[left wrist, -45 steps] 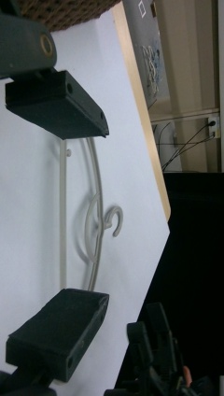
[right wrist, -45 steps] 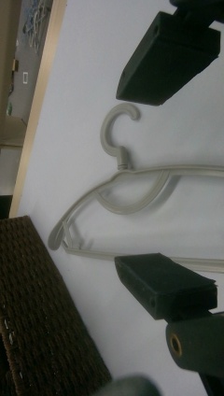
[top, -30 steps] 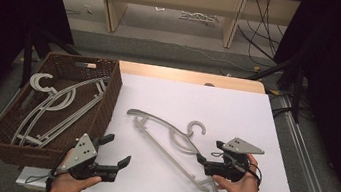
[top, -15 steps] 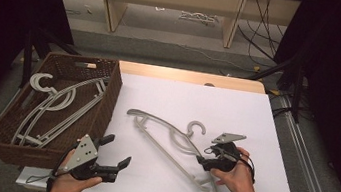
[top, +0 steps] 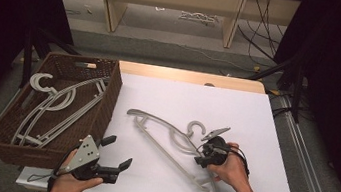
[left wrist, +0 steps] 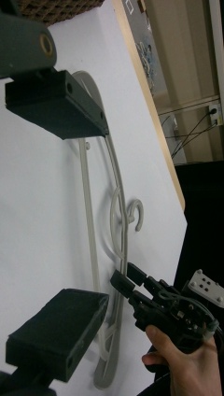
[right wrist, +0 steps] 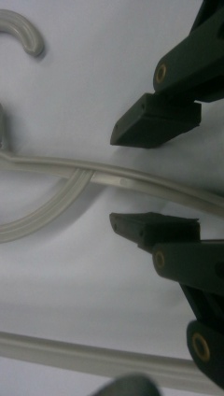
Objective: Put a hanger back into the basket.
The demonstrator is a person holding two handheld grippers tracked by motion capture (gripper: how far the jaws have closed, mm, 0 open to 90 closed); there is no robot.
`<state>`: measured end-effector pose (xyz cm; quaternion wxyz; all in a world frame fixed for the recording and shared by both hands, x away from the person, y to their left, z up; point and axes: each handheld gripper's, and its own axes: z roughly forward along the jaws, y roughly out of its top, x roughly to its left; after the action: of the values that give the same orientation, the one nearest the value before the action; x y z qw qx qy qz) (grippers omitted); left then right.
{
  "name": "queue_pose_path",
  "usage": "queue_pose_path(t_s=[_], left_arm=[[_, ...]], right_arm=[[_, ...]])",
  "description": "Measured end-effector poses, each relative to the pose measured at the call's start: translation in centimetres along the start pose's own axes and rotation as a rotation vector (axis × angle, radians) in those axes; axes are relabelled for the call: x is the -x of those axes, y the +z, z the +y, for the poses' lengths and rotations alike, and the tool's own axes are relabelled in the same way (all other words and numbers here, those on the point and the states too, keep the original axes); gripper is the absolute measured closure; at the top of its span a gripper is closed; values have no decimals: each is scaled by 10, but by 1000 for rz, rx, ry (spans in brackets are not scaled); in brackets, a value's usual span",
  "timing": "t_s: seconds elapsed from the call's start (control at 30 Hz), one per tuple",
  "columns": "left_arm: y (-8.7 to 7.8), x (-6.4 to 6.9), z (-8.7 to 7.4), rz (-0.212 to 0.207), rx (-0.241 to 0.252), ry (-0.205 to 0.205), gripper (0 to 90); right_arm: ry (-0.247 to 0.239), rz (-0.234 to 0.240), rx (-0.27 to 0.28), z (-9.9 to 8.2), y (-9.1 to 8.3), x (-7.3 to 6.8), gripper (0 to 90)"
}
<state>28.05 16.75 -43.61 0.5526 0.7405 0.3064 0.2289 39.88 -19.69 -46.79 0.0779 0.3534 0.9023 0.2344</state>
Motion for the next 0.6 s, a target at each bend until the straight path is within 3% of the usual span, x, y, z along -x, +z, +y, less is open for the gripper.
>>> queue_pose_path(t_s=[0.17,0.43,0.6], left_arm=[[1,1,0,-4,-2,5,159],[2,1,0,-10,-10,18,159],[4,3,0,-9,-12,5,160]], right_arm=[[-23,-18,-41,7,1,0,628],[-7,-10,-92,17,4,4,672],[-13,-25,-117,20,4,2,679]])
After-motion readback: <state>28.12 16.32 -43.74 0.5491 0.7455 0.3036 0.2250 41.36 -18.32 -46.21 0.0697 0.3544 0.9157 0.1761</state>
